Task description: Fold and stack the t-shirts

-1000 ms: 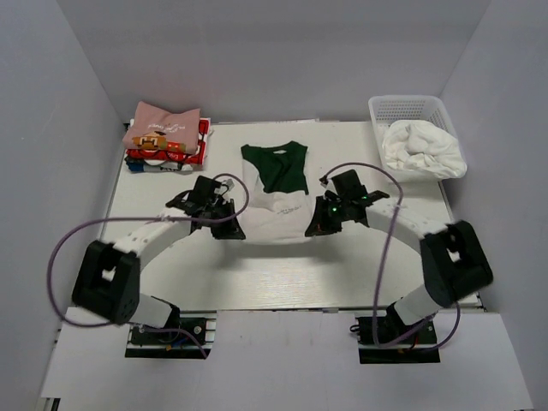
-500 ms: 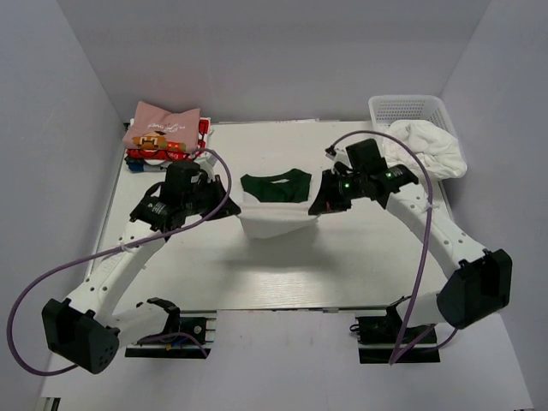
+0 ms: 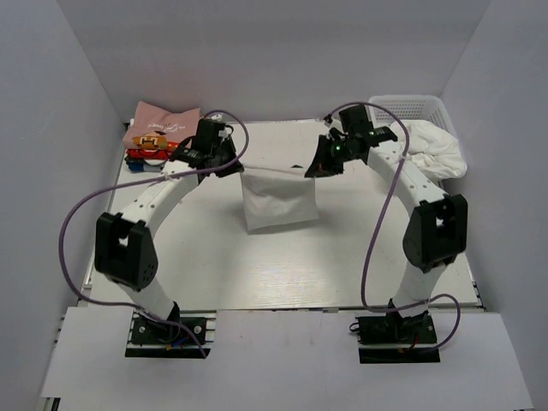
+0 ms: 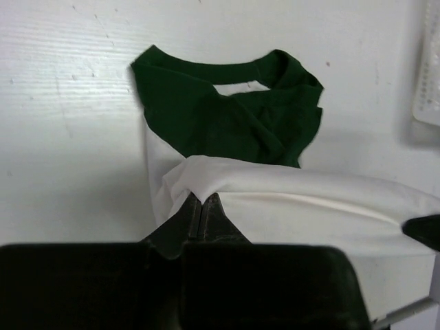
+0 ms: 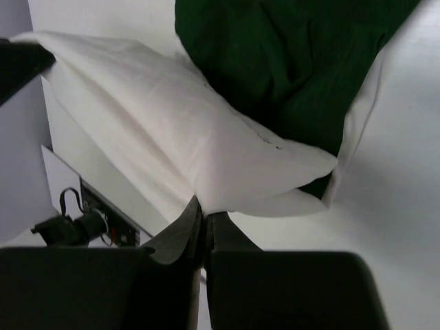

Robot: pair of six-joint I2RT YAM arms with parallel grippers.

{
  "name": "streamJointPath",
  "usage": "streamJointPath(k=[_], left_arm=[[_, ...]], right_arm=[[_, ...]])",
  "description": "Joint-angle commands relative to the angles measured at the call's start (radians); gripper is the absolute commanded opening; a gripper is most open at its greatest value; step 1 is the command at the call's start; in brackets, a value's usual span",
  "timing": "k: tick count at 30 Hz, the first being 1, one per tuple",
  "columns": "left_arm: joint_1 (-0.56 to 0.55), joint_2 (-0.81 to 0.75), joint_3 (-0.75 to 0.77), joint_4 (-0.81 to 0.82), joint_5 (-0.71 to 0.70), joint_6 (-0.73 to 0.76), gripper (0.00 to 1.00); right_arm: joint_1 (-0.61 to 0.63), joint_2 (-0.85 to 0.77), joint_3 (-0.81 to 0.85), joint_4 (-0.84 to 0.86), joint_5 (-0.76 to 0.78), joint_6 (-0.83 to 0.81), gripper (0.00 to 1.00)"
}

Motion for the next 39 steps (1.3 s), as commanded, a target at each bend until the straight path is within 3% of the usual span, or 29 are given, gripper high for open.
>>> streamJointPath(k=[1,5,8,10,12,13,14,15,17,22,26,30,37,39], left_arm=[[0.057,0.066,0.102,0.039,-0.098,0.026,0.0],[0.069,0.23,0.169,0.156,-0.022,0.065,0.0],[0.08,0.374,0.258,0.181,-0.024,0.056,0.0],[0.089,0.443,0.346,0.181,-0.036,0.045,0.0],[0.1,0.545,0.452,0.213,-0.036,0.045,0.36],[0.1,0.575,0.502,0.193,-0.024,0.045,0.67],[0.112,0.635,0.555,0.166,0.013,0.054,0.99],[0.112,0.652,0.647,0.136,0.031,0.063,1.0],[0.112,0.652,0.67,0.118,0.059,0.104,1.0],[0.092,0.426,0.38,0.245,0.088,0.135,1.0],[0.083,0.326,0.198,0.308,0.128,0.141,1.0],[0.083,0.353,0.191,0.33,0.148,0.193,1.0],[0.106,0.418,0.203,0.385,0.197,0.301,0.82],[0.106,0.43,0.203,0.385,0.208,0.316,0.79]], right_arm=[[-0.046,0.098,0.117,0.021,-0.001,0.011,0.0],[-0.077,0.281,0.266,0.038,-0.027,0.041,0.0],[-0.092,0.389,0.315,0.186,-0.022,0.05,0.0],[-0.103,0.485,0.366,0.273,-0.018,0.053,0.07],[-0.116,0.552,0.419,0.375,0.011,0.079,0.26],[-0.122,0.585,0.494,0.392,0.001,0.1,0.74],[-0.127,0.595,0.514,0.397,-0.006,0.099,0.9],[-0.124,0.595,0.537,0.399,-0.012,0.09,0.9],[-0.12,0.546,0.535,0.38,0.014,0.058,0.9],[-0.081,0.276,0.193,0.478,0.13,0.044,0.9],[-0.041,0.205,0.03,0.503,0.169,-0.042,0.9],[-0.018,0.231,0.016,0.538,0.215,-0.163,0.9],[-0.029,0.369,0.117,0.55,0.212,-0.534,0.9],[-0.031,0.397,0.119,0.567,0.209,-0.571,0.9]])
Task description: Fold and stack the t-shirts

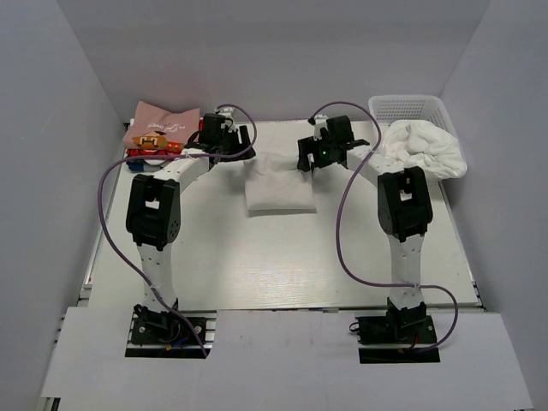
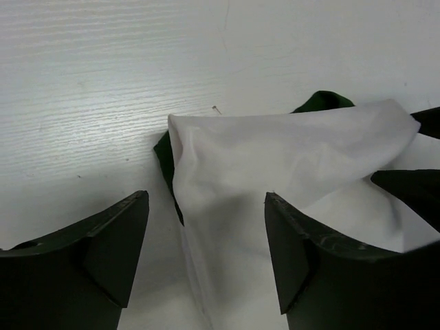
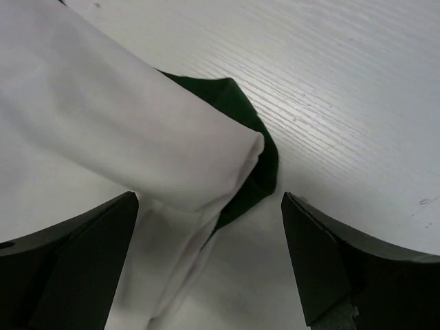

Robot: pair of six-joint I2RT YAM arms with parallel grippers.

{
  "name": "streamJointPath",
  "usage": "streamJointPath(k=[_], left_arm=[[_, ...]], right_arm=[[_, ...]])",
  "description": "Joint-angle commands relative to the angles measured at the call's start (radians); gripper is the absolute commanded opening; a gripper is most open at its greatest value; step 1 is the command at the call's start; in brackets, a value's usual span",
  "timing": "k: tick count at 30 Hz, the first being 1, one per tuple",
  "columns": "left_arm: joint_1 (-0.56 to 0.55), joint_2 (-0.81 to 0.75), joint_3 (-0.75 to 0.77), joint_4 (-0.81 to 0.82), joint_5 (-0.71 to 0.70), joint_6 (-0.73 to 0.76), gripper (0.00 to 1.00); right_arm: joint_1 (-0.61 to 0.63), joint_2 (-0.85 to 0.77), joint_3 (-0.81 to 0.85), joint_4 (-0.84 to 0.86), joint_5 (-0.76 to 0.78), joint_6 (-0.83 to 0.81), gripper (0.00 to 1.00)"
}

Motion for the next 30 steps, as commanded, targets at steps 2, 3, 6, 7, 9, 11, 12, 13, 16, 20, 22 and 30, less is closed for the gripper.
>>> streamJointPath(k=[2,3,6,7,9,11,12,13,16,20,22,30], left_arm=[[-0.001,0.002,0.018,0.064,0.057,0.077,0.73],[-0.001,0.034,0.027,0.064,0.074,0.077,0.71],[-0.001,0.088,0.079,0.054,0.083,0.066,0.59],[-0.001,0.121,0.108,0.045,0.083,0.066,0.54],[-0.001,0.148,0.13,0.024,0.097,0.066,0.36],[-0.001,0.157,0.139,0.033,0.108,0.057,0.31],[-0.001,0.157,0.129,0.042,0.119,0.046,0.26],[-0.001,0.148,0.117,0.062,0.128,0.046,0.25],[-0.001,0.126,0.098,0.074,0.128,0.046,0.15],[-0.001,0.086,0.098,0.062,0.128,0.046,0.0],[-0.001,0.024,0.054,0.091,0.128,0.046,0.0],[-0.01,-0.093,-0.052,0.136,0.094,0.066,0.0]], right_arm=[[-0.007,0.038,0.043,0.047,0.016,-0.219,0.9],[-0.009,0.042,0.052,0.053,-0.018,-0.224,0.9],[-0.007,0.055,0.052,0.106,-0.056,-0.203,0.85],[-0.009,0.056,0.044,0.145,-0.064,-0.192,0.78],[-0.009,0.064,0.049,0.166,-0.082,-0.164,0.73],[-0.007,0.071,0.051,0.203,-0.101,-0.151,0.73],[-0.006,0.073,0.049,0.209,-0.102,-0.149,0.73],[-0.009,0.087,0.054,0.226,-0.118,-0.144,0.66],[-0.007,0.096,0.06,0.249,-0.147,-0.121,0.39],[-0.007,0.033,0.009,0.29,-0.104,-0.097,0.0],[-0.004,-0.054,-0.051,0.307,-0.089,-0.085,0.0],[-0.009,-0.208,-0.244,0.294,0.034,-0.017,0.0]])
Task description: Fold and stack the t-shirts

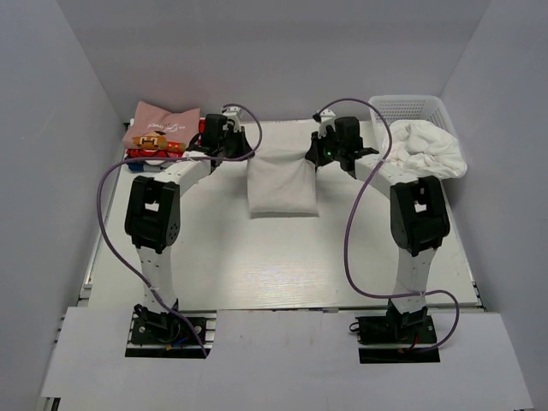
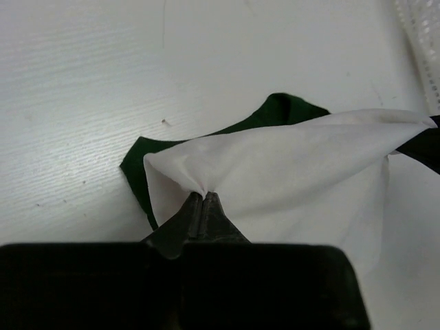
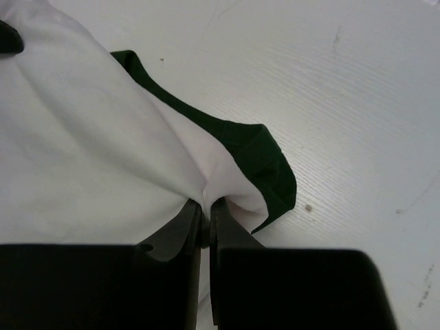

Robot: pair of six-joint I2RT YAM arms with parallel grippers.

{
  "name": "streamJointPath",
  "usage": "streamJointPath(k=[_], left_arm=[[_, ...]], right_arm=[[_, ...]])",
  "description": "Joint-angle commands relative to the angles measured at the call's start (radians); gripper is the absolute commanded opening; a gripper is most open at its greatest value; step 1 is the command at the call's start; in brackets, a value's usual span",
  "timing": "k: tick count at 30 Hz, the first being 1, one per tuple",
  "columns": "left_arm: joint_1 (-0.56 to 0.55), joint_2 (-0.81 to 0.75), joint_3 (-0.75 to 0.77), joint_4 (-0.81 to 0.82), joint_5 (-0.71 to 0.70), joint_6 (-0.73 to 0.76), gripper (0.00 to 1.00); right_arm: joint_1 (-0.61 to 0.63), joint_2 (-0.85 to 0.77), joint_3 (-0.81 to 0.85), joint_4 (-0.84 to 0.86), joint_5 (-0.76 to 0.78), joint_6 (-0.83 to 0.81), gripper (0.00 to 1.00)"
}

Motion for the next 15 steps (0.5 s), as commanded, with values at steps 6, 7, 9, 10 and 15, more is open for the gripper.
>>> streamJointPath(k=[6,7,9,10,15], left_arm=[[-0.002,0.063,0.103,0.034,0.006,0.021,0.0],[-0.002,0.088,0.119,0.043,0.018,0.021,0.0],[-0.002,0.17,0.168,0.058,0.018,0.009,0.0],[-0.002,0.199,0.191,0.058,0.018,0.009,0.0],[0.007,0.335,0.318,0.046,0.053,0.009,0.11]], right_arm=[[-0.022,0.088,0.074,-0.031,0.176,0.09,0.0],[-0.024,0.1,0.102,-0.031,0.191,0.124,0.0],[-0.034,0.152,0.132,-0.053,0.257,0.208,0.0],[-0.045,0.159,0.143,-0.054,0.283,0.22,0.0],[-0.076,0.235,0.175,-0.102,0.405,0.236,0.0]])
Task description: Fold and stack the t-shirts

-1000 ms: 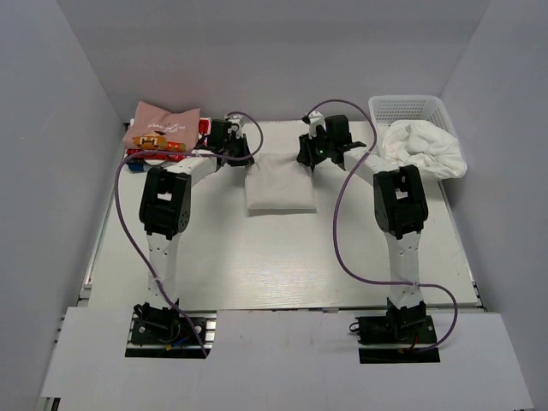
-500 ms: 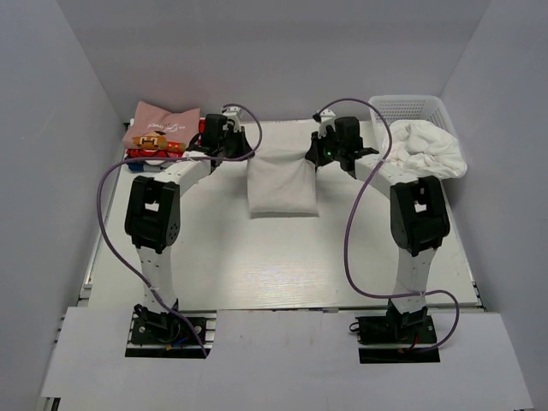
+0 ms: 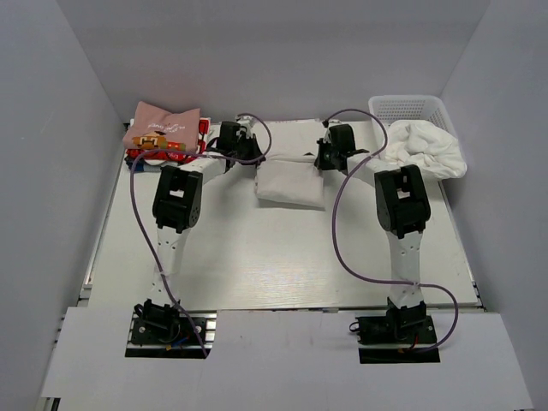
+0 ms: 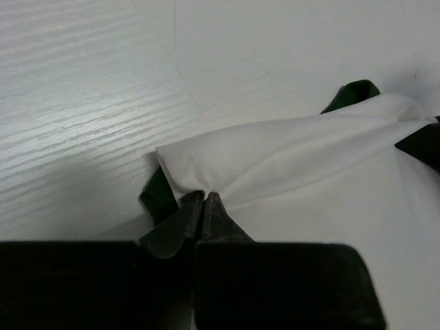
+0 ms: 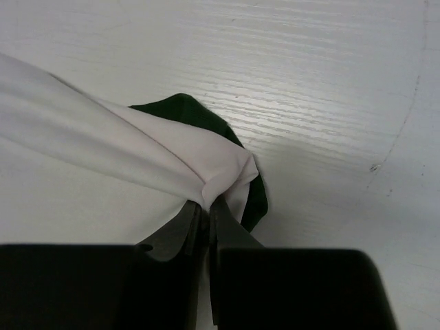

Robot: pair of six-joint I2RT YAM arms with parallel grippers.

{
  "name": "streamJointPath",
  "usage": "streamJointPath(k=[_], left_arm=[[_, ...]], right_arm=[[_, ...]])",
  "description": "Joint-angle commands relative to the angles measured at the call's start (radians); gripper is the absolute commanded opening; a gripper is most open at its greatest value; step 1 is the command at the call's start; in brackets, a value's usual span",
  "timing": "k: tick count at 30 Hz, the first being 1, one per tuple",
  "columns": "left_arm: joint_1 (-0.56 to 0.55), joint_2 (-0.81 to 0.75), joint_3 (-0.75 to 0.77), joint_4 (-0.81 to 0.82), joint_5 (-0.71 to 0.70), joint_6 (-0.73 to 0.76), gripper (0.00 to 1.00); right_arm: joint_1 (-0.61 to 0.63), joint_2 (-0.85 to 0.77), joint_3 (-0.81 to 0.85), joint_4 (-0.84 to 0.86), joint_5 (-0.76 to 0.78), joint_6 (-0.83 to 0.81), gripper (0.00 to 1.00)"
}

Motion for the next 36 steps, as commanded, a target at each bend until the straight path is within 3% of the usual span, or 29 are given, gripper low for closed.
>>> streamJointPath(k=[1,4,5,6,7,8,9,10,11,16,19,21,23,26,28,29,33,35,36], left_arm=[[0.015,0.032,0.069,-0.012,0.009,0.01,0.14],[0.015,0.056,0.121,-0.044,-0.001,0.021,0.22],[0.015,0.069,0.142,-0.064,-0.001,0.021,0.39],[0.015,0.07,0.142,-0.076,-0.001,0.021,0.39],[0.015,0.07,0.152,-0.085,-0.001,0.021,0.67],[0.015,0.05,0.152,-0.086,-0.011,0.021,0.84],[0.015,0.013,0.152,-0.098,-0.036,0.021,0.99],[0.015,-0.007,0.141,-0.098,-0.048,0.021,0.99],[0.024,-0.028,0.141,-0.115,-0.063,0.021,0.99],[0.012,-0.176,0.172,-0.239,-0.186,0.001,0.99],[-0.001,-0.3,0.059,-0.212,-0.113,-0.025,0.99],[-0.01,-0.357,-0.042,-0.181,0.034,-0.063,0.99],[-0.036,-0.378,-0.119,-0.084,0.217,-0.08,0.99],[-0.068,-0.362,-0.204,-0.02,0.358,-0.06,0.99],[-0.099,-0.336,-0.23,0.005,0.462,-0.021,0.99],[-0.108,-0.311,-0.244,0.005,0.589,0.046,0.99],[-0.114,-0.247,-0.371,0.163,0.647,0.089,0.99],[-0.103,-0.17,-0.346,0.149,0.696,0.088,0.99],[-0.093,-0.092,-0.283,0.058,0.717,0.116,0.99]], right_arm=[[-0.052,0.029,0.053,-0.051,0.135,0.032,0.0],[-0.063,0.043,0.05,-0.045,0.098,0.038,0.01],[-0.066,0.043,0.053,-0.048,0.092,0.039,0.1],[-0.066,0.038,0.059,-0.054,0.064,0.038,0.13],[-0.067,0.027,0.066,-0.066,0.055,0.03,0.17],[-0.067,0.006,0.066,-0.074,0.05,0.029,0.23],[-0.063,-0.006,0.068,-0.079,0.014,0.01,0.42],[-0.067,-0.043,0.065,-0.08,0.004,0.009,0.56],[-0.066,-0.08,0.063,-0.094,-0.025,0.007,0.89],[-0.056,-0.302,-0.019,-0.093,-0.04,0.07,0.9],[-0.052,-0.394,-0.142,-0.018,-0.101,0.124,0.9],[-0.047,-0.421,-0.197,0.044,-0.167,0.142,0.9],[-0.044,-0.367,-0.193,0.07,-0.23,0.173,0.9],[-0.053,-0.286,-0.128,0.096,-0.304,0.242,0.9],[-0.056,-0.2,-0.069,0.124,-0.301,0.259,0.9],[-0.058,-0.179,-0.05,0.119,-0.292,0.263,0.9],[-0.078,0.017,0.085,0.104,-0.312,0.279,0.9],[-0.081,0.058,0.146,0.066,-0.336,0.291,0.9],[-0.093,0.104,0.154,0.052,-0.332,0.326,0.9]])
